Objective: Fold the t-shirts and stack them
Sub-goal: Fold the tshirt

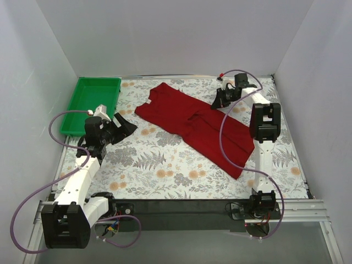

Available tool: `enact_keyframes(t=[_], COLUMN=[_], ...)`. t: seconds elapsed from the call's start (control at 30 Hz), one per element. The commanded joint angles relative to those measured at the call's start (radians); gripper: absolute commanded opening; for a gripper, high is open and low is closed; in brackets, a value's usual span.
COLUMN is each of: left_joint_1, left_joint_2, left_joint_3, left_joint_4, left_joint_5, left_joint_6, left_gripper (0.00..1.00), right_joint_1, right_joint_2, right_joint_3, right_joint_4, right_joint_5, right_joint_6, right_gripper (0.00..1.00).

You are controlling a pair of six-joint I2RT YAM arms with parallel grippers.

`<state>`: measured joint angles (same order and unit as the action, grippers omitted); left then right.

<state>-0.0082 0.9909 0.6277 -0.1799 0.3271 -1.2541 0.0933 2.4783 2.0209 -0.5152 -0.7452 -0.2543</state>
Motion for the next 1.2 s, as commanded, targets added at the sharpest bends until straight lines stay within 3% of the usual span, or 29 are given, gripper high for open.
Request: enact_keyframes(t=[0.0,0.2,0.3,0.5,0.73,0.87,0.97,1.17], left_joint_1=[0.007,0.007,-0.013,-0.258,-0.571,-0.595,-0.575,-0.460], left_joint_2=[0.021,0.089,0.161,0.304,0.520,0.672,0.752,0.960], left_joint_3=[-0.010,0.001,0.010,0.038,0.009,0.061,0.152,0.406], left_joint_4=[0.030,0.083,0.129,0.235,0.532,0.580,0.539,0.395], left_joint_5=[0.056,0.131,0.151,0.021,-0.163,-0.256,-0.378,-0.376], left_joint_6=[-0.014,-0.060,-0.106,-0.238,-0.575,-0.721,-0.742,-0.754], left_gripper=[0.72,0.72,0.71,0.69,0.64,0.63,0.63,0.60], right_joint_1=[-0.082,-0.194,-0.220,-0.282,-0.316,-0.316,-0.316,-0.319], right_joint_2=[-0.077,-0.148,-0.200,-0.347,-0.633,-0.803,-0.924,-1.049], right_joint_3=[-0.063,-0.172,-0.244,-0.367,-0.586,-0.757,-0.881,-0.975], right_joint_4=[0.072,0.089,0.090,0.090,0.084,0.070,0.072,0.087], right_joint_5=[0.032,0.044,0.052,0.095,0.127,0.052,0.018,-0.031], right_joint_6=[0.038,0.030,0.004,-0.049,-0.155,-0.204,-0.207,-0.204], right_gripper=[0.01,0.01,0.11,0.45,0.48,0.49,0.49,0.49])
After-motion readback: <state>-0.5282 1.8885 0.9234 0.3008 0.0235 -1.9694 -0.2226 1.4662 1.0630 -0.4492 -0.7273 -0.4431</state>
